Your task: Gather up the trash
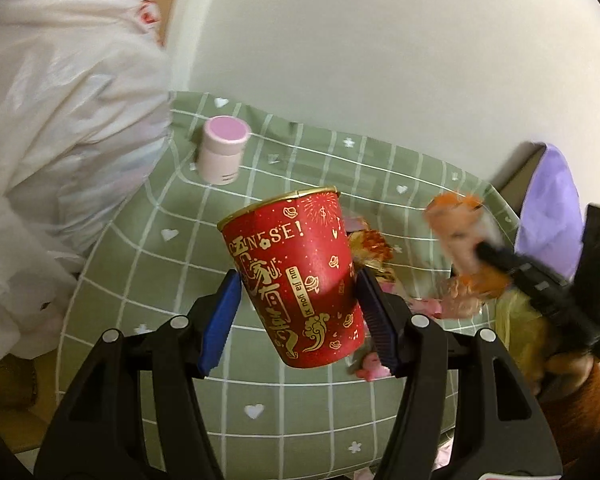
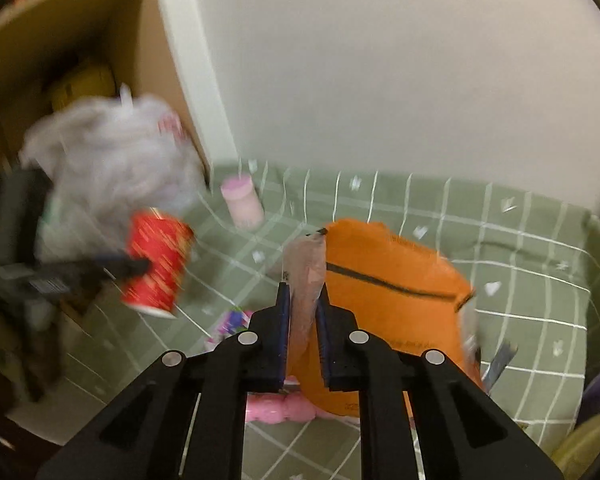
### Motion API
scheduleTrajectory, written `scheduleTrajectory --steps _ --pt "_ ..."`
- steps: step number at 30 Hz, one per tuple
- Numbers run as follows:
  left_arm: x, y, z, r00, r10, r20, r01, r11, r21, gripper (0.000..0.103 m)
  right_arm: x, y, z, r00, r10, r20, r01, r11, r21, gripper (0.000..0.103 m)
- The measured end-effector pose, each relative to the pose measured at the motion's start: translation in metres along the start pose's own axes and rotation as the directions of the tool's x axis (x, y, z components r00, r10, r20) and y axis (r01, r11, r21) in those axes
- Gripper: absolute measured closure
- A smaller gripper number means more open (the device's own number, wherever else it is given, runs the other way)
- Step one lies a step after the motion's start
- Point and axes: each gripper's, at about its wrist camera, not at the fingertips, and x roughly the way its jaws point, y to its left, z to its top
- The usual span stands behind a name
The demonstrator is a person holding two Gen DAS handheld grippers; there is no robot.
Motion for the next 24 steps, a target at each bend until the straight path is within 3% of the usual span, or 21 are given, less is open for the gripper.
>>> scheduleTrajectory --steps 8,12,16,24 --pt "-0.004 -0.027 0.01 0.998 -0.055 0.011 0.054 0.997 0.051 0.046 -0.069 -0.03 0.016 0.985 0.09 0.147 -0.119 0.973 0.199 0.09" --pt "-0.008 -0.042 0.014 0.996 -0.079 0.043 0.076 0.995 0.07 0.046 -0.097 -0.042 0.014 0.981 0.058 0.185 -0.103 0.964 0.244 0.09" --pt "-0.009 -0.063 0.016 0.99 -0.124 0.069 0.115 0.987 0.112 0.046 -0.124 -0.036 0.007 0.982 -0.008 0.189 -0.03 0.98 0.198 0.09" --pt "-0.006 -0.102 0.026 0.98 -0.176 0.089 0.156 0.967 0.199 0.046 -0.151 0.008 -0.021 0.969 -0.072 0.238 0.087 0.995 -0.051 0.09"
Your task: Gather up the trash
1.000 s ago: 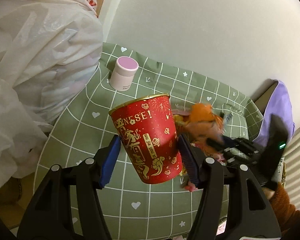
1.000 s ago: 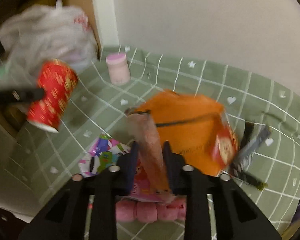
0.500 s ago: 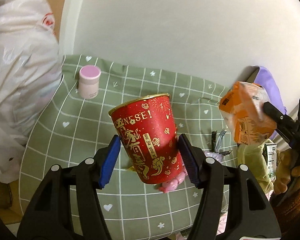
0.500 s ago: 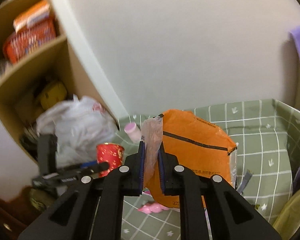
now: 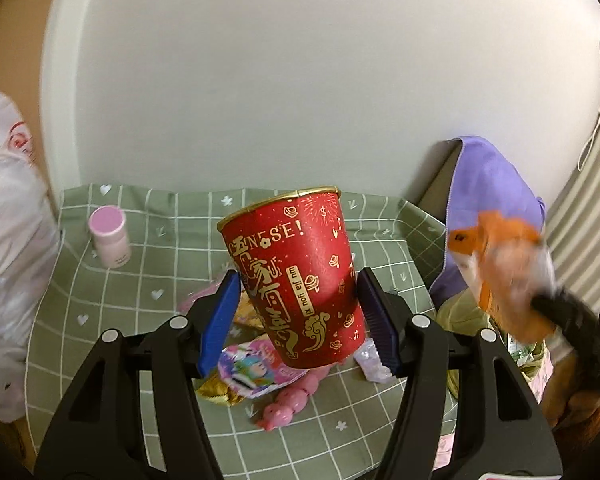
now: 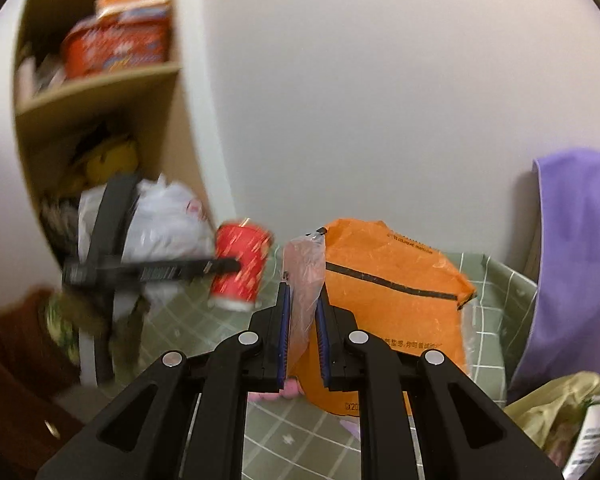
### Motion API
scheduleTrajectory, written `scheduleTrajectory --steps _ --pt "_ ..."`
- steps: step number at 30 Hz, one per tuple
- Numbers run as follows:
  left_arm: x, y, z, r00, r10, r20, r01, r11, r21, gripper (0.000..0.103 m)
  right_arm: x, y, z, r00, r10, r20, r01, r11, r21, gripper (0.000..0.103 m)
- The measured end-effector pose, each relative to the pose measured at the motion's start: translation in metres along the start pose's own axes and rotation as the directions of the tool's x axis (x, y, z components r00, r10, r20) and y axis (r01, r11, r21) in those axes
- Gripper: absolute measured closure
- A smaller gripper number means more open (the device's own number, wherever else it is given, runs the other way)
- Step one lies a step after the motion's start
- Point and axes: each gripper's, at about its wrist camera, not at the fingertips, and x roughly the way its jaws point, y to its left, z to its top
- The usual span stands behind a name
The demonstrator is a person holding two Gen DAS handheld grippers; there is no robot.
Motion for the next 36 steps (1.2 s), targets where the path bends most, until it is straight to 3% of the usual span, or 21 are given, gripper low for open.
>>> scheduleTrajectory --steps 4,7,9,12,15,18,21,24,27,30,33,36 --pt "0.01 -0.003 -0.004 1.0 -0.007 -0.024 0.007 1.0 0.006 0.046 0.026 0.005 -0.042 0.993 -0.051 -0.109 0.047 0.998 -0.038 0.09" --pt "0.02 0.001 -0.016 0.998 0.001 -0.064 -0.001 1.0 0.0 0.046 0.054 0.001 -0.079 0.971 -0.127 -0.202 0.122 0.992 -0.04 0.09" --pt "0.028 0.004 -0.025 0.995 0.012 -0.102 -0.013 1.0 -0.005 0.046 0.063 -0.003 -0.093 0.963 -0.134 -0.234 0.135 0.991 -0.01 0.087" --pt "0.039 0.01 -0.037 0.989 0.022 -0.147 -0.025 0.999 -0.02 0.046 0.065 -0.015 -0.11 0.949 -0.146 -0.279 0.168 0.984 0.055 0.061" --pt "0.044 0.013 -0.044 0.986 0.019 -0.167 -0.023 0.999 -0.024 0.046 0.051 -0.023 -0.118 0.953 -0.119 -0.279 0.167 0.974 0.155 0.053" --pt "0.049 0.014 -0.051 0.983 0.024 -0.181 -0.027 0.999 -0.018 0.046 0.035 -0.034 -0.126 0.946 -0.107 -0.307 0.193 0.945 0.264 0.05" --pt "0.058 0.012 -0.058 0.979 0.005 -0.202 -0.008 1.0 -0.014 0.046 0.017 -0.042 -0.139 0.93 -0.178 -0.322 0.287 0.898 0.333 0.05" --pt "0.067 0.007 -0.064 0.973 -0.011 -0.232 0.011 1.0 -0.003 0.046 0.01 -0.05 -0.152 0.901 -0.253 -0.352 0.386 0.839 0.384 0.05" --pt "0.074 -0.001 -0.073 0.966 -0.047 -0.255 0.053 0.999 0.013 0.046 0.01 -0.058 -0.167 0.886 -0.261 -0.382 0.424 0.79 0.442 0.05" --pt "0.078 -0.009 -0.076 0.962 -0.066 -0.265 0.081 0.996 0.045 0.046 0.023 -0.055 -0.161 0.881 -0.301 -0.366 0.434 0.823 0.366 0.05" --pt "0.081 -0.013 -0.075 0.958 -0.068 -0.277 0.086 0.995 0.05 0.046 0.035 -0.056 -0.151 0.86 -0.352 -0.37 0.466 0.838 0.286 0.05" --pt "0.088 -0.014 -0.069 0.95 -0.089 -0.3 0.101 0.995 0.025 0.039 0.035 -0.061 -0.15 0.874 -0.319 -0.367 0.441 0.838 0.322 0.05"
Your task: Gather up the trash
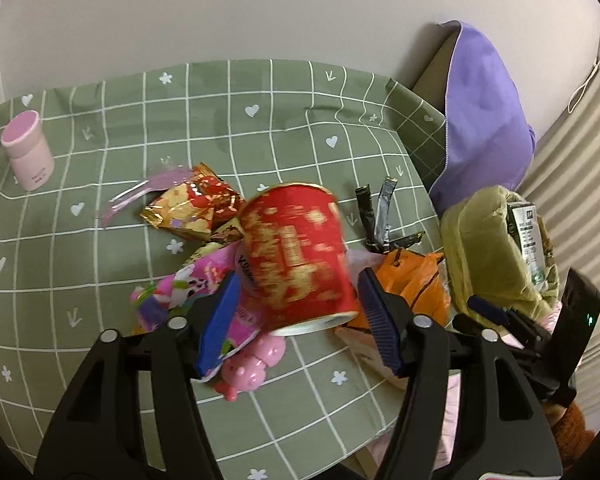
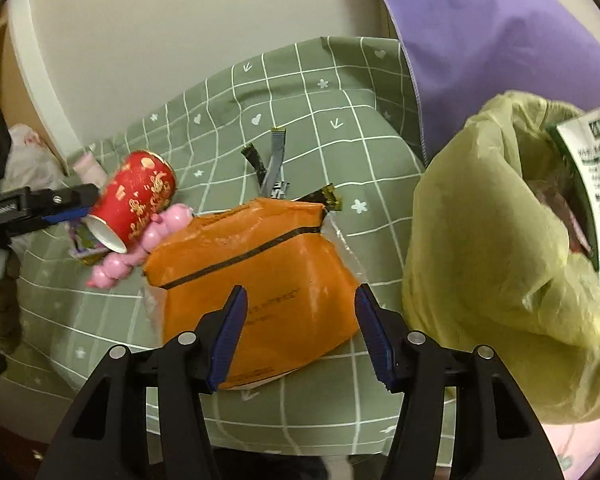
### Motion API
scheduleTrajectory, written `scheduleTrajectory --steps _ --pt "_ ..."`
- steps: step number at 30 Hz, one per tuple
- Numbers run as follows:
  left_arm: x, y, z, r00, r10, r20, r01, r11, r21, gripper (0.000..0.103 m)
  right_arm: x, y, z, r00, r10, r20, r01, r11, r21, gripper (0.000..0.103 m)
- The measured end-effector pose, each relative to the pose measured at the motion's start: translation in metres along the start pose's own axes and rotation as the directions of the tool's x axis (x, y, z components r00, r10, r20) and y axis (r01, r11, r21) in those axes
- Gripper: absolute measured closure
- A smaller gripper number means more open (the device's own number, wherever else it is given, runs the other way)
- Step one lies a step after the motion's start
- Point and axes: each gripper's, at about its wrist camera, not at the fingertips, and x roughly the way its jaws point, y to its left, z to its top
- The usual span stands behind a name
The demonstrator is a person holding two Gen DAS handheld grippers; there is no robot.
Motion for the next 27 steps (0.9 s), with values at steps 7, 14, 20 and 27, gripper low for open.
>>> scheduleTrajectory --steps 7,14,20,27 --pt "0.035 -0.003 0.021 0.987 0.148 -0.057 -0.146 0.988 0.041 0.039 -0.002 -0.015 -0.027 0.999 0.022 -0.025 -0.015 0.972 0.235 0.05" --pt "0.031 0.008 0.015 0.993 0.104 -0.064 -0.103 0.995 0.01 0.049 0.024 -0.015 -0.037 0.995 0.088 -0.053 -0.068 0.949 0.309 0.05" --pt "0.008 0.018 0.009 0.994 0.096 -0.045 -0.098 0.994 -0.04 0.049 0.045 -0.013 -0.02 0.992 0.127 -0.018 -0.115 0.943 0.312 0.05" --pt "-0.007 0.028 0.0 0.993 0.116 -0.036 -0.118 0.99 -0.082 0.049 0.063 0.013 -0.004 0.999 0.006 0.044 -0.014 0.983 0.181 0.043"
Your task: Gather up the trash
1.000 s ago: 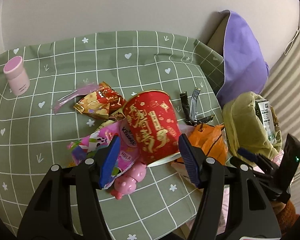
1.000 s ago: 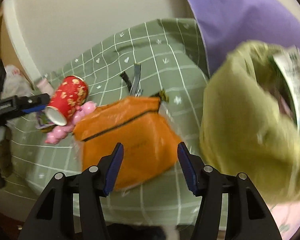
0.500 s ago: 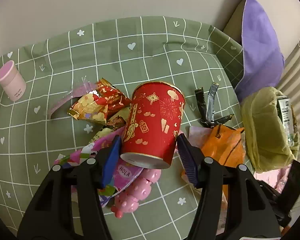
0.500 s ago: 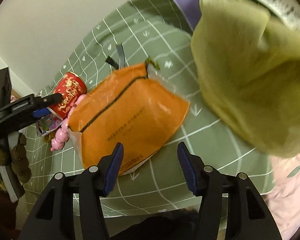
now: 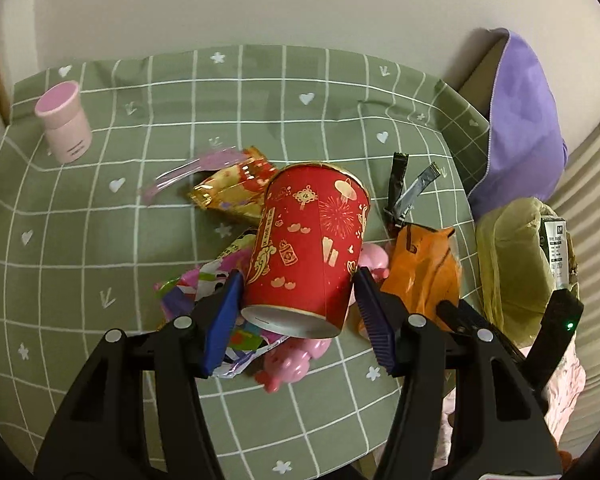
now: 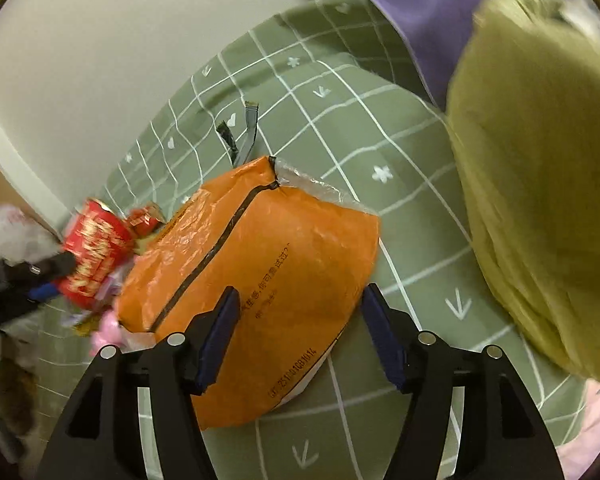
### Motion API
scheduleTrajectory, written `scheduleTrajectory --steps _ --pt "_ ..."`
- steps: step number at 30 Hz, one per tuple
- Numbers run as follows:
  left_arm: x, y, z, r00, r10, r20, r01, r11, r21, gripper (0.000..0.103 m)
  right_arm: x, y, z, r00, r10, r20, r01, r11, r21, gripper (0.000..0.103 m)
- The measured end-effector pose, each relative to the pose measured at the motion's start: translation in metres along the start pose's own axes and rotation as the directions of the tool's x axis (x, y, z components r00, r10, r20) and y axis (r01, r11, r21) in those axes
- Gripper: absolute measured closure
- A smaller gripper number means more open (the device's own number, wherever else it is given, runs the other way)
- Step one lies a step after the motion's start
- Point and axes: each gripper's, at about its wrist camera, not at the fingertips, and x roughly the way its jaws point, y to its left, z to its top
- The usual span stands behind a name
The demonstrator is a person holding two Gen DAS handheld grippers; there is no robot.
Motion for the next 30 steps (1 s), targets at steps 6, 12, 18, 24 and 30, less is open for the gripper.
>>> scheduleTrajectory --steps 6,12,18,24,30 --pt "-0.018 0.006 -0.001 0.999 0.024 0.038 -0.024 1.0 -0.011 0.049 0.009 0.024 0.005 0.999 -0.012 -0.04 0.004 0.98 -0.197 0.094" --pt "-0.038 0.005 0.007 0.995 0.01 0.096 -0.008 1.0 -0.016 0.052 -0.034 0.027 0.031 0.997 0.067 0.034 -0.06 0.982 -0.179 0.096" --pt "-0.047 -0.002 0.013 0.991 -0.018 0.136 0.016 1.0 0.021 0.057 -0.087 0.024 0.06 0.987 0.067 0.148 -0.039 0.982 -0.183 0.096" --pt "-0.025 -0.011 0.006 0.996 0.026 0.08 -0.037 0.99 0.138 0.049 -0.097 0.018 0.054 0.997 0.04 0.061 -0.025 0.973 -0.228 0.096" --pt "-0.002 -0.008 0.007 0.995 0.087 0.041 -0.093 0.983 0.158 0.049 -0.095 0.01 0.038 0.999 -0.027 -0.025 0.019 0.956 -0.292 0.096"
